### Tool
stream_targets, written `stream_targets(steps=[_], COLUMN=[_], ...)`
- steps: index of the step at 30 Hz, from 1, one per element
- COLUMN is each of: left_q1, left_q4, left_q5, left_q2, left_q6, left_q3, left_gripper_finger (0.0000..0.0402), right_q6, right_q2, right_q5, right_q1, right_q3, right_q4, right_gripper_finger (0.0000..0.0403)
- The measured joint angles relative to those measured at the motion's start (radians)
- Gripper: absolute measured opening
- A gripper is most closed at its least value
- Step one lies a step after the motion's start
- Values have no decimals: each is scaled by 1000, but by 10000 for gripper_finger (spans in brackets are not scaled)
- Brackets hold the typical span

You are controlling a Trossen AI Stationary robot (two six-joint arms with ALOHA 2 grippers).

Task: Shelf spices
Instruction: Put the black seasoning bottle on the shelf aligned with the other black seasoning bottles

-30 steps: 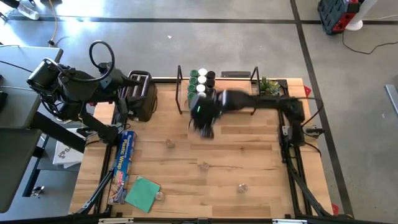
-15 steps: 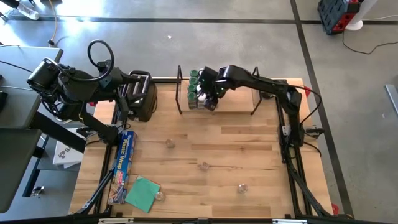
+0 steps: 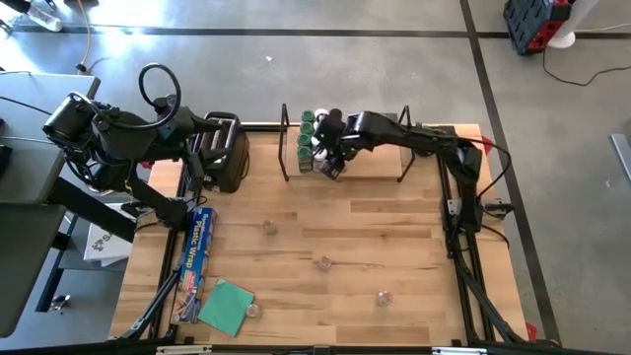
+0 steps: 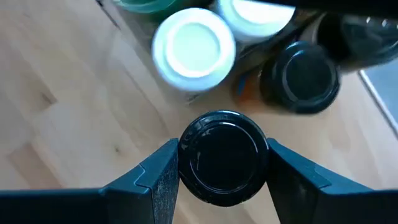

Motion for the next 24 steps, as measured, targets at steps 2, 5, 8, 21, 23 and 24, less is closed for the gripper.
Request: stream_targets(steps=[2,5,8,21,23,24], left_q1=[0,-3,-8,-8,-8,-8], left_q4=[0,0,0,4,4,4], left_q5=[1,1,1,3,3,3], left_q2=[0,0,0,1,2,2], left_q6=[0,-1,1,-7,-10,-10], left_q3=[0,0,0,0,0,0], left_gripper_finger=[262,262,262,262,262,262], right_q6=[35,72,115,271,269,269], right_q2=[-27,-74,-128,-171,-171,-171], right_q5=[4,24,38,59,62,62], right_q1=[7,20,27,21,21,21], right_q3=[-39,-102,-166,-367,-367,-367], right_q4=[18,69,123,404,404,403], right_gripper_finger=[190,191,191,191,191,194])
